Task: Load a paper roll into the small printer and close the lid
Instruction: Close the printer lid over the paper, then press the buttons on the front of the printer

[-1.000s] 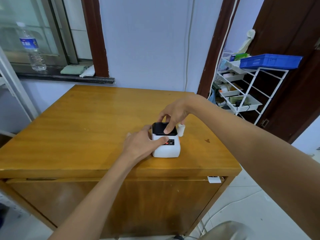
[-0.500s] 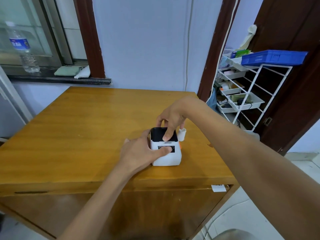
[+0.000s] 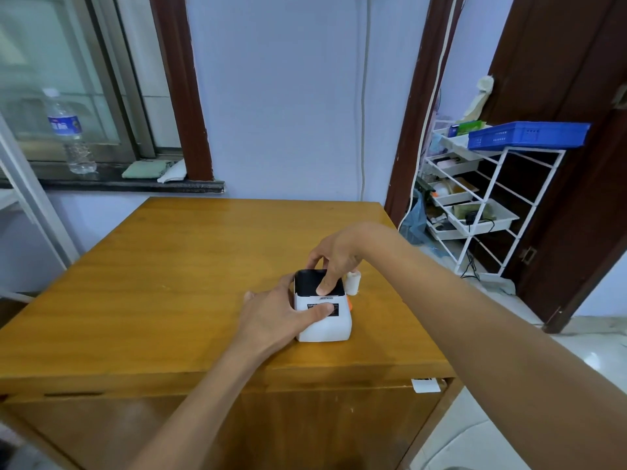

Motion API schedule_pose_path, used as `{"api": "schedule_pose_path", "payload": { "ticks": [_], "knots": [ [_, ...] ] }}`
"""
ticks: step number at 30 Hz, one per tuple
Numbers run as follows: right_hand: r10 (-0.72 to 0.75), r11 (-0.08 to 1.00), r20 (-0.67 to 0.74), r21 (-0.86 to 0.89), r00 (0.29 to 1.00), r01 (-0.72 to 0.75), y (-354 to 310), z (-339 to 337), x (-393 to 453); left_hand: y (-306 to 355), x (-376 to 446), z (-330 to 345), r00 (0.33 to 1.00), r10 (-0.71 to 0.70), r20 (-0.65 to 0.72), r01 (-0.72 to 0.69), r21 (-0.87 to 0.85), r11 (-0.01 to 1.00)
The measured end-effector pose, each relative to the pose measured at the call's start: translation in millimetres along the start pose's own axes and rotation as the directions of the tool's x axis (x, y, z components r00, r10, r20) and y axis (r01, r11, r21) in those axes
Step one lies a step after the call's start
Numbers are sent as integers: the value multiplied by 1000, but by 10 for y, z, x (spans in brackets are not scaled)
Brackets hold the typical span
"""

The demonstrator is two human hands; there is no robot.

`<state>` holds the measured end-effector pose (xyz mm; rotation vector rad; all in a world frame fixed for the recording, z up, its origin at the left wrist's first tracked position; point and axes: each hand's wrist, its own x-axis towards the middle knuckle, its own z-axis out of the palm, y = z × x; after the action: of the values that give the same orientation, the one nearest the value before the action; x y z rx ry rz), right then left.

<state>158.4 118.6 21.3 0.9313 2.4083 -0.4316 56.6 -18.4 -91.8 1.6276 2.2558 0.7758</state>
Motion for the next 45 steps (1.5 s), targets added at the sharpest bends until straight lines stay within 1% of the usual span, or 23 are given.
{"api": "schedule_pose_path", "payload": {
  "ticks": [2, 4, 5, 6, 7, 9, 10, 11, 12, 13, 14, 16, 19, 21, 23, 26, 29, 31, 33, 35, 41, 45],
  "knots": [
    [-14, 998, -65, 53, 998, 17, 9, 60, -85, 15, -21, -19, 1000, -2, -6, 2, 15, 1000],
    [-50, 992, -162, 104, 986, 67, 46, 174, -181, 28, -43, -33, 1000, -3, -12, 3, 39, 999],
    [-63, 989, -236, 117, 970, 93, 71, 262, -224, 32, -53, -37, 1000, 1, -18, 0, 51, 999],
    [-71, 984, -341, 130, 937, 122, 97, 372, -265, 34, -58, -37, 1000, 7, -23, -5, 55, 998],
    [-62, 977, -471, 151, 880, 150, 121, 504, -300, 30, -56, -33, 1000, 12, -29, -10, 51, 999],
    [15, 939, -720, 248, 694, 237, 149, 820, -370, 12, -51, -22, 999, 18, -37, -16, 40, 999],
    [78, 912, -796, 300, 601, 279, 144, 982, -417, 0, -49, -13, 999, 20, -39, -19, 38, 999],
    [144, 891, -836, 343, 529, 299, 140, 1141, -454, -8, -46, 0, 999, 25, -45, -23, 39, 999],
    [201, 878, -856, 373, 477, 300, 129, 1287, -491, -10, -47, 11, 998, 35, -58, -33, 45, 998],
    [246, 870, -861, 399, 444, 290, 124, 1423, -508, -8, -49, 20, 996, 50, -78, -45, 59, 997],
    [280, 861, -858, 423, 431, 284, 115, 1542, -518, -2, -53, 27, 993, 62, -97, -54, 80, 995],
    [328, 826, -828, 484, 455, 287, 96, 1717, -476, 2, -57, 39, 993, 59, -100, -46, 121, 992],
    [371, 771, -782, 560, 500, 304, 79, 1782, -396, 1, -66, 43, 994, 46, -99, -34, 113, 993],
    [364, 769, -766, 569, 530, 293, 77, 1747, -366, 2, -76, 39, 995, 50, -92, -42, 87, 995],
    [344, 768, -741, 575, 576, 280, 67, 1702, -367, 14, -84, 29, 996, 48, -70, -45, 53, 998],
    [290, 768, -723, 567, 627, 298, 48, 1665, -384, 53, -113, -5, 998, 40, -46, -39, 15, 999],
    [271, 777, -685, 570, 676, 266, 75, 1647, -364, 79, -148, -53, 999, 17, -31, -18, -53, 998],
    [270, 779, -658, 578, 703, 242, 95, 1631, -345, 102, -175, -89, 1000, 8, 22, -6, -75, 997],
    [257, 799, -651, 559, 714, 222, 103, 1617, -322, 126, -195, -113, 998, 9, 67, -5, -63, 998],
    [252, 820, -650, 537, 717, 199, 107, 1606, -294, 152, -206, -128, 997, 14, 79, -9, -61, 998],
    [242, 863, -662, 482, 710, 155, 77, 1581, -317, 184, -231, -128, 993, 40, 111, -40, 1, 999],
    [233, 896, -679, 428, 696, 118, 72, 1573, -290, 165, -225, -142, 984, 47, 173, -49, 7, 999]
  ]
}}
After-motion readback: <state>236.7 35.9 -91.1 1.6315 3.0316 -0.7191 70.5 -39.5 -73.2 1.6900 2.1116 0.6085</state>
